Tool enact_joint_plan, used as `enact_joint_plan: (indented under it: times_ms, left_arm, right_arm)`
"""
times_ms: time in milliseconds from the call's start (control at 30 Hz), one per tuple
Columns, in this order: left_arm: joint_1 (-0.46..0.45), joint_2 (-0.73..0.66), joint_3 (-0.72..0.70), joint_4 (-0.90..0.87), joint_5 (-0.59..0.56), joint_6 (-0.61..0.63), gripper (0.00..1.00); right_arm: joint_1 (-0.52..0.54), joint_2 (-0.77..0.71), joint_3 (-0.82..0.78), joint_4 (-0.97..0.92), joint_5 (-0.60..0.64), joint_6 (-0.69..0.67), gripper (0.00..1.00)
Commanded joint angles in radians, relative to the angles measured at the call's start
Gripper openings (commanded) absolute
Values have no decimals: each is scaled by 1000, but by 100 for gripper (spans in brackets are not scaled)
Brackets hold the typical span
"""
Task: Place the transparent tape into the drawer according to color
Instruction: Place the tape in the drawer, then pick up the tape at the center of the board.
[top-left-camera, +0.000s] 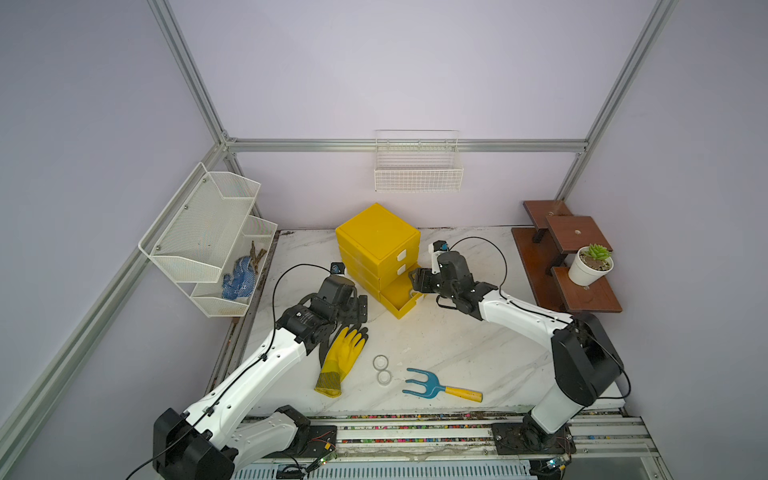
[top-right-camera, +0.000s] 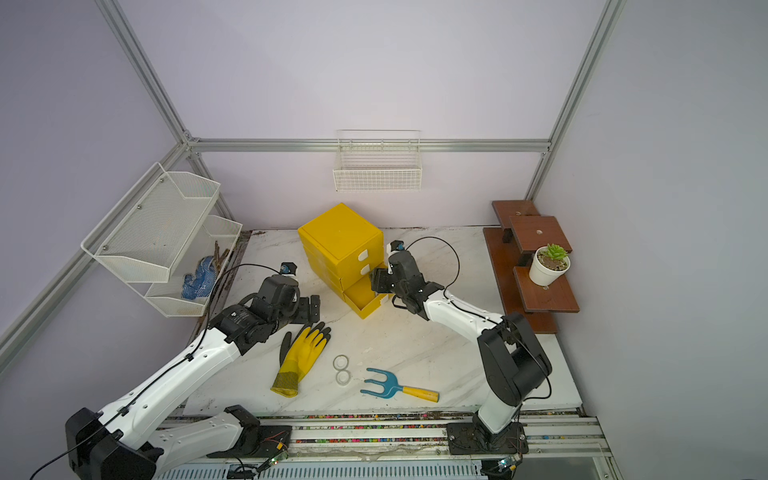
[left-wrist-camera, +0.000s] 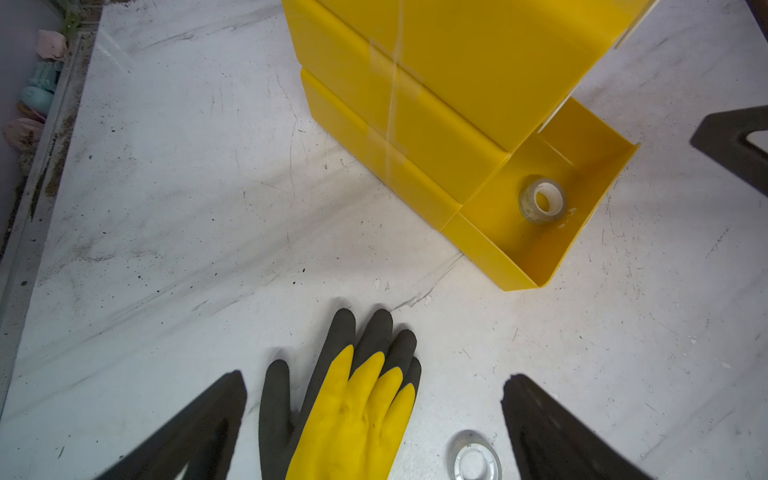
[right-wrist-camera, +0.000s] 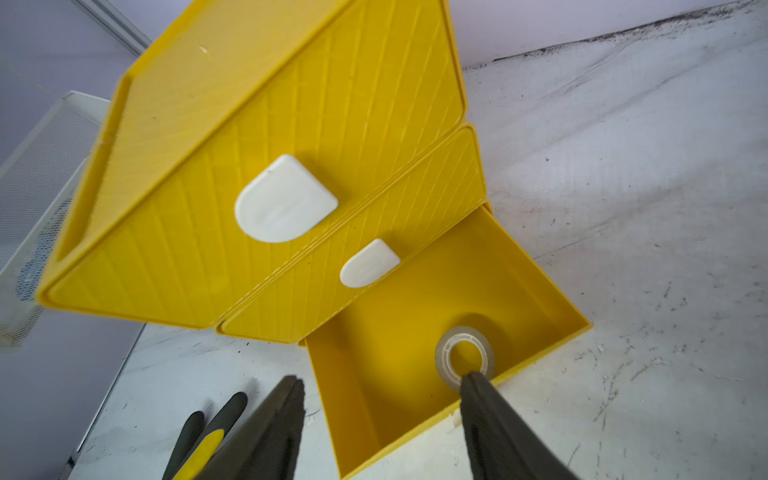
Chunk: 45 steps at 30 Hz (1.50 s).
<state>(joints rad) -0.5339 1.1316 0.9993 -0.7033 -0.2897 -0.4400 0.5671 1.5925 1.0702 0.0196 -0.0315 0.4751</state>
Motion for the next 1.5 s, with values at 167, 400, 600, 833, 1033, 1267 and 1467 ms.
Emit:
enact_joint_plan:
  times_ms: [167,400,600,833,1033,1267,1467]
  left_arm:
    - [-92,51,-40,-33,140,-83,100]
    - [-196,189,-70,-36,201,-99,94]
    - [-258,335,-46,-35,240,-52,87]
    - [-295,434,-65,-41,227,-48,84]
    - [-309,503,-48,-38,203,-40,78]
    - [-312,550,-54,-41,199,-48,69]
    - [-312,549,-52,-43,192,-48,55]
  right_arm:
    - [-5,-165,-222,34,-5,40,65]
    - [-6,-186,-285,48,6,63,65]
    - [-7,-191,-283,22,53,62,65]
    - [-10,-196,-283,23,68,60,65]
    - [-15,-201,-283,26,68,64,65]
    - [-21,-210,-289,29,78,66,65]
    - [-25,-207,-289,33,79,70,65]
